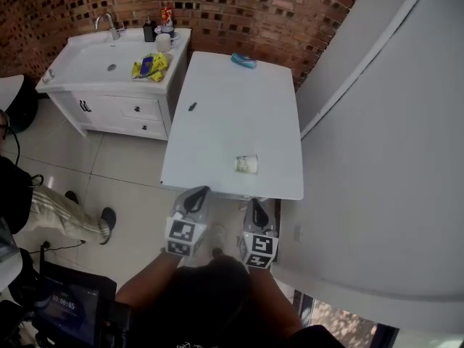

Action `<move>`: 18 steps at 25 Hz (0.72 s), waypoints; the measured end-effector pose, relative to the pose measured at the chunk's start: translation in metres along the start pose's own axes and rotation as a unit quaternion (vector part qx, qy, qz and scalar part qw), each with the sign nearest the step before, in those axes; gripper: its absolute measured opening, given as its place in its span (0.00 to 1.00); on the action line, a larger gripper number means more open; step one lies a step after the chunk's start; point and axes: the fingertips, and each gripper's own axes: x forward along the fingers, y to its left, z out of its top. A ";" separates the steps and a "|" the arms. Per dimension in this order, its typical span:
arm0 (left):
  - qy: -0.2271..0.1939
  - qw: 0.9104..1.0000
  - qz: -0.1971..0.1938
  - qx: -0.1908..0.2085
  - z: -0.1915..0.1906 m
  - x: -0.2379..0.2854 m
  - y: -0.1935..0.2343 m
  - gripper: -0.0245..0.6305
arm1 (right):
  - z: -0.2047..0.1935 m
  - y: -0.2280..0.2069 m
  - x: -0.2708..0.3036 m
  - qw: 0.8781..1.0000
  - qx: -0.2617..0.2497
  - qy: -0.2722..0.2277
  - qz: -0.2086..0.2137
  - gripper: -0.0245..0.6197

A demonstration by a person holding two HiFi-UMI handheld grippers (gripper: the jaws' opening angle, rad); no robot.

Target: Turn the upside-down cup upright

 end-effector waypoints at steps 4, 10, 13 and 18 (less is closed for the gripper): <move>-0.001 1.000 0.005 -0.002 0.010 0.021 0.007 0.04 | 0.009 -0.013 0.022 1.000 -0.017 0.008 -0.006 0.06; 0.007 1.000 0.008 -0.006 0.010 0.051 0.006 0.04 | 0.001 -0.032 0.050 0.999 -0.018 0.039 -0.002 0.06; 0.010 1.000 0.010 -0.010 0.009 0.061 0.011 0.04 | -0.001 -0.036 0.063 0.999 -0.021 0.044 -0.001 0.06; 0.020 0.999 0.020 -0.017 0.002 0.077 0.018 0.04 | -0.013 -0.045 0.081 0.997 -0.021 0.072 0.005 0.06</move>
